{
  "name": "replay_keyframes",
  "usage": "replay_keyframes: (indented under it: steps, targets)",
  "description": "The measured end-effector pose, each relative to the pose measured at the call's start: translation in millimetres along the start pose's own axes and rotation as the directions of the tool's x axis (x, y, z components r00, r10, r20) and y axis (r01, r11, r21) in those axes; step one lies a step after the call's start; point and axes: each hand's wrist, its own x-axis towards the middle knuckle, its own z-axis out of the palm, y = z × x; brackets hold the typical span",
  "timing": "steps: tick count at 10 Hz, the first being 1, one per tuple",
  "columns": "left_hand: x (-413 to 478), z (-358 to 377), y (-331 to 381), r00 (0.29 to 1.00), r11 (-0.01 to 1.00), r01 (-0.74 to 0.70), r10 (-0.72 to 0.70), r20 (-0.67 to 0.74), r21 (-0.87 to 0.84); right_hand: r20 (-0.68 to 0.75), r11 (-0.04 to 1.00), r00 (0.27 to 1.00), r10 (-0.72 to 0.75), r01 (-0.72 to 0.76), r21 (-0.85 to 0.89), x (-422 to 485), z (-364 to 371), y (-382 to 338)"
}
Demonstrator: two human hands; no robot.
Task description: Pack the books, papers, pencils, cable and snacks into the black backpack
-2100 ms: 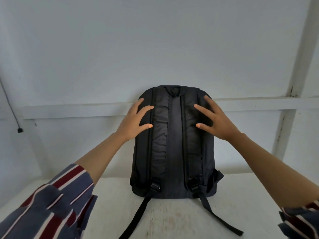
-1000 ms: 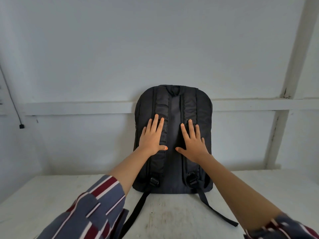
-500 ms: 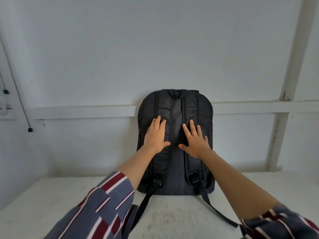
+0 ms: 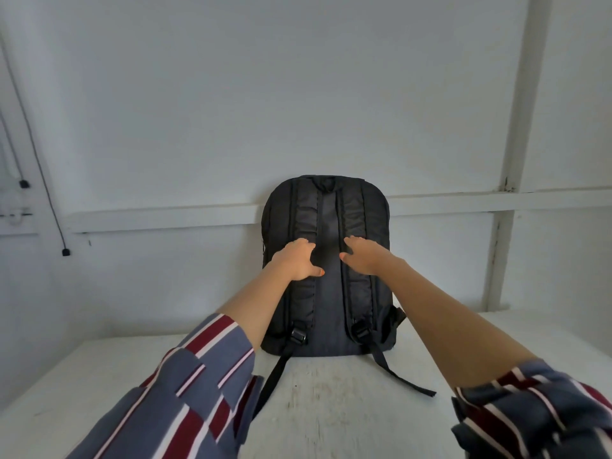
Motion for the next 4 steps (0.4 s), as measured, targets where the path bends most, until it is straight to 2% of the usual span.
replay_keyframes:
  steps: [1, 4]
  targets:
    - [-23.5, -12.7, 8.6, 1.0, 0.998, 0.02, -0.02, -0.004, -0.057, -0.009, 1.0, 1.0, 0.002, -0.002, 0.03, -23.7, -14.8, -8.0]
    - [-114.8, -38.1, 50.1, 0.997, 0.994, 0.066, -0.068, -0.024, -0.083, -0.027, 0.999, 0.999, -0.044, 0.043, -0.011, -114.0, -38.0, -18.8]
